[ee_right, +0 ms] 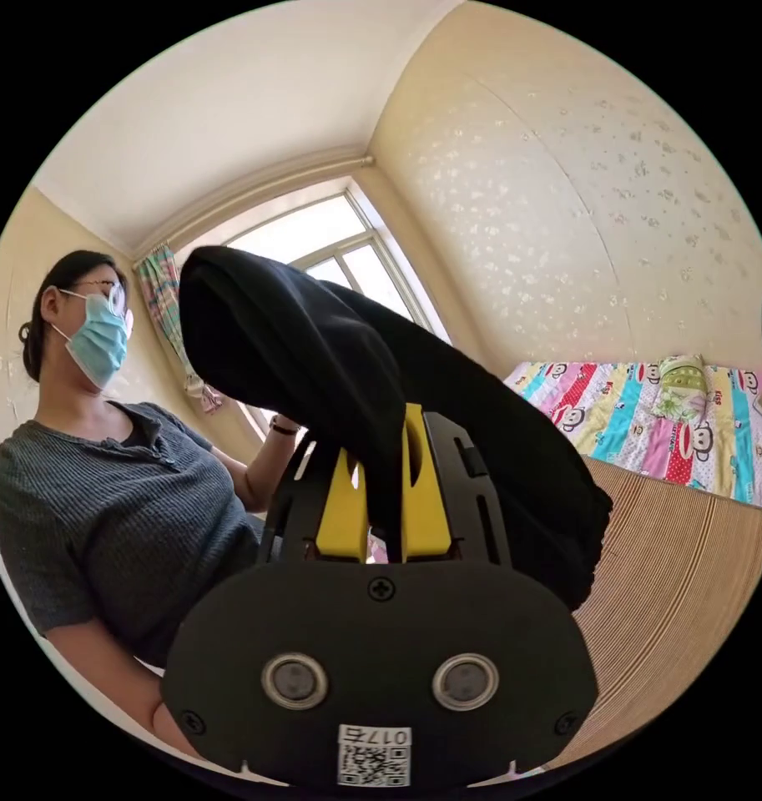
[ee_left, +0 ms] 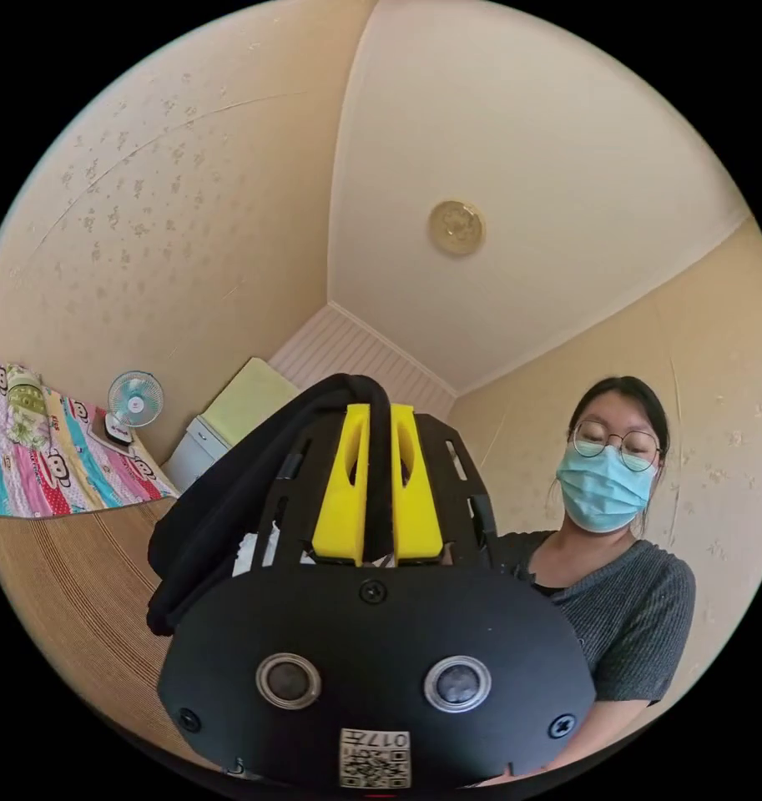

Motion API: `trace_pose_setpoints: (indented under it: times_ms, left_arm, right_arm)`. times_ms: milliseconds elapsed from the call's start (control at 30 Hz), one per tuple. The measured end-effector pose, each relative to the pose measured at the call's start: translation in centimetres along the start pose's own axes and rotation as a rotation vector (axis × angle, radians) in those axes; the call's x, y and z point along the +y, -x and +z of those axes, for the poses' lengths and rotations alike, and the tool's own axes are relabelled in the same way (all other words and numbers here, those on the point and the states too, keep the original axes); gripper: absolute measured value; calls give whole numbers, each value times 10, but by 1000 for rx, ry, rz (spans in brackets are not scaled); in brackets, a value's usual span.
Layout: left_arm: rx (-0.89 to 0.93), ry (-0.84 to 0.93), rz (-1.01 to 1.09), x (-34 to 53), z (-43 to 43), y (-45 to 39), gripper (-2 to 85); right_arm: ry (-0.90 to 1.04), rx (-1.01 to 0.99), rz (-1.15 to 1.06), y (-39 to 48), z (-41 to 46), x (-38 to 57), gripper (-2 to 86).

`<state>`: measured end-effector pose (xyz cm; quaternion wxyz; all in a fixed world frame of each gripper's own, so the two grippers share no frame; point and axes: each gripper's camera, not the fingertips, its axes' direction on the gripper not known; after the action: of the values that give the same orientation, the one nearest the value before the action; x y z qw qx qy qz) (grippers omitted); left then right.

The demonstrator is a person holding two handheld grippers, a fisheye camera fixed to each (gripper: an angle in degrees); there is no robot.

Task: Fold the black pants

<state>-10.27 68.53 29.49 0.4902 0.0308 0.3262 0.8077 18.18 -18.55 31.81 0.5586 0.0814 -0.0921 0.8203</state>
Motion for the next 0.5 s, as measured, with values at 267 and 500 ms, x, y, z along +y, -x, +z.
trace_pose_setpoints:
  times_ms: [267,500]
  left_arm:
    - [4,76,-48,-12,19,16,49]
    - [-97,284,-185,-34,10,53,48]
  right_arm:
    - [-312,-239,-11,-17,-50,20,70]
    - [-417,-234,-233,32,-87,0,68]
